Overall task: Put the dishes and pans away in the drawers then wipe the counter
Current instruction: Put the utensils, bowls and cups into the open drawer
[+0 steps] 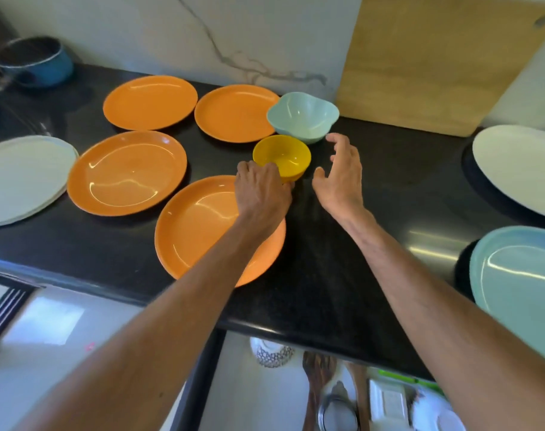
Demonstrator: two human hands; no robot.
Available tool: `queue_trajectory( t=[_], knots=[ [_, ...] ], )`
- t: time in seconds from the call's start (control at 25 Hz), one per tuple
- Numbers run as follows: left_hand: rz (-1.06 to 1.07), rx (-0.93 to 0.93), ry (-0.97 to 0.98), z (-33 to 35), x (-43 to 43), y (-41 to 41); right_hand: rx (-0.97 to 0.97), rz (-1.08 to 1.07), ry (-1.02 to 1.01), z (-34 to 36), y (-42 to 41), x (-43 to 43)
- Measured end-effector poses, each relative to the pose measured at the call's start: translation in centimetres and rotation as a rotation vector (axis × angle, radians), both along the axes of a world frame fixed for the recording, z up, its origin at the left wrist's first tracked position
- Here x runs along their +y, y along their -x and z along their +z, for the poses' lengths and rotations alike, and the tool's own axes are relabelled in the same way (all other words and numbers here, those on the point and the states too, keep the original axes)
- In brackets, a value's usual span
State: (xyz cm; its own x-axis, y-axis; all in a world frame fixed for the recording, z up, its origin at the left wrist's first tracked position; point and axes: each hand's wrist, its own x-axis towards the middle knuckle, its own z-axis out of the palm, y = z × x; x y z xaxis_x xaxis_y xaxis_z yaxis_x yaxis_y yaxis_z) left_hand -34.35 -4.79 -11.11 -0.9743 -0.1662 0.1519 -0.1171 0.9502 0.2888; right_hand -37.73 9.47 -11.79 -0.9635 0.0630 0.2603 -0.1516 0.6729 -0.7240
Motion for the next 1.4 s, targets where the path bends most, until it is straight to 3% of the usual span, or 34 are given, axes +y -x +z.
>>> queue_trajectory(
  t=[0.2, 0.4, 0.6, 0.92, 1.12, 1.4],
  knots=[
    [-0.034, 0.227, -0.259, -0.1, -2.2, -1.7, -0.199, 0.015, -0.18, -0.8, 7.1, -0.3],
    [-0.053, 0.32, -0.412, 0.1, -3.1, -5.6, 0.051, -0.084, -0.138, -1.1, 7.1, -0.5],
    [-0.068, 0.376, -0.575, 0.7, -2.9, -9.4, 0.174, -0.08, 0.099, -1.7, -1.7, 1.8],
    [-0.077, 0.329, -0.697, 2.0, -2.3, -17.0, 0.129, -0.183, 0.278, 0.3, -16.8, 4.1],
    [-0.163, 0.294, -0.675, 1.6, -3.6, -26.3, 0.11, -0.176, 0.316, 3.3, -26.4, 4.6],
    [-0.155, 0.193, -0.588, -1.2, -3.4, -39.0, -0.028, -0.196, 0.41, 2.3, -38.7, 5.2]
  ],
)
